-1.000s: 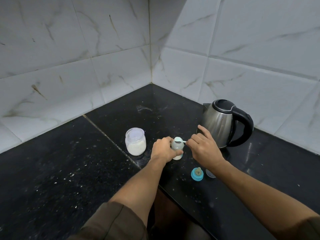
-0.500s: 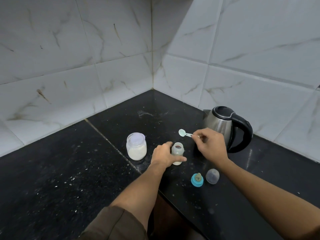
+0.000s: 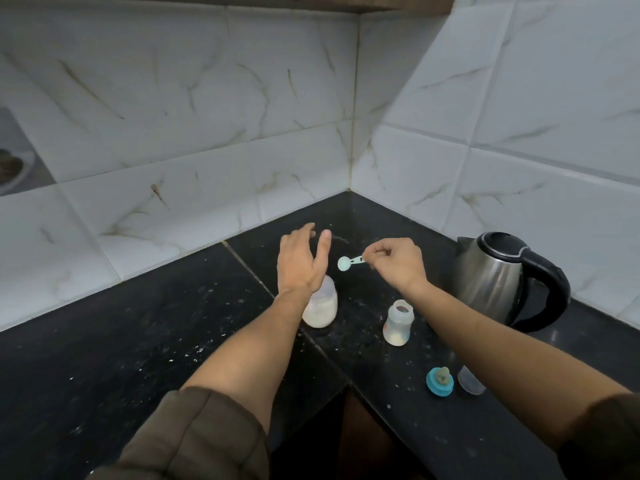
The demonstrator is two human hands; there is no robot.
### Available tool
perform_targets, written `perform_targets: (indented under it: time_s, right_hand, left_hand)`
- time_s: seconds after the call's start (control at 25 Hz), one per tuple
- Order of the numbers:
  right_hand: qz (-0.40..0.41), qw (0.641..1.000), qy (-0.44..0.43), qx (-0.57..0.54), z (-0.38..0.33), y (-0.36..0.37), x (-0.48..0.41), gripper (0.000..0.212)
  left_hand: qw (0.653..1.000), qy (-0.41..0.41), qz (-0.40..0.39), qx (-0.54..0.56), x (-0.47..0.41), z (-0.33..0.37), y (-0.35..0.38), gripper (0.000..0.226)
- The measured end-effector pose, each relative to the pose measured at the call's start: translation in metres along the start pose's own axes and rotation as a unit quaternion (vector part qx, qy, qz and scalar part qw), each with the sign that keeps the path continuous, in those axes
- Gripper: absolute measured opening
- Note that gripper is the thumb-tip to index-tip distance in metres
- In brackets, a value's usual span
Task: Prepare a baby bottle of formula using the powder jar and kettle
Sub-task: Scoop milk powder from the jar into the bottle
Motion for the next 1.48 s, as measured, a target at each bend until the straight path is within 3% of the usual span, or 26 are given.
perform_targets:
  time_s: [0.24, 0.52, 0.8, 0.96, 1.04, 1.2, 1.48]
  right_hand:
    - [-0.115, 0.98, -0.029, 0.159, -0.032, 0.071, -0.008, 0.021]
    - [-0.152, 0.902, -0.073, 0.397, -0.029, 0.128, -0.014, 0.017]
    - [-0.19, 0.866, -0.056, 0.46, -0.024, 0.143, -0.023, 0.038]
    - [-0.19, 0.881, -0.064, 0.428, -0.033, 0.127, -0.028, 0.02]
    - [-0.173, 0.906, -0.061, 0.381, -0.041, 0.108, -0.033, 0.012]
    - [-0.075, 0.952, -0.044, 0.293, -0.047, 0.048, -0.042, 0.016]
    - [0.143, 0.964, 0.044, 0.221, -0.004, -0.08, -0.044, 0.025]
  left_hand:
    - [0.999, -0.031, -0.028, -0.035, -0.008, -0.05, -0.012, 0.062]
    - [0.994, -0.011, -0.084, -0.063, -0.022, -0.078, 0.002, 0.054]
    - [0.993, -0.009, -0.108, -0.05, -0.03, -0.088, 0.011, 0.05]
    - [0.994, 0.002, -0.102, -0.045, -0.038, -0.081, 0.013, 0.052]
    - [0.995, 0.013, -0.091, -0.04, -0.042, -0.071, 0.015, 0.05]
    - [0.994, 0.045, -0.09, -0.028, -0.048, -0.036, 0.031, 0.041]
    - [0.976, 0.089, -0.197, 0.032, -0.035, 0.063, 0.097, 0.043]
Point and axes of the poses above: each hand's wrist, its own x-axis away from the middle knuckle, its own y-axis out of the palm, z = x × y, the point moved 2 cm from there along -x, towards the middle knuckle, and after that the axes turned 5 degrees about y, right-handed, at the moved point
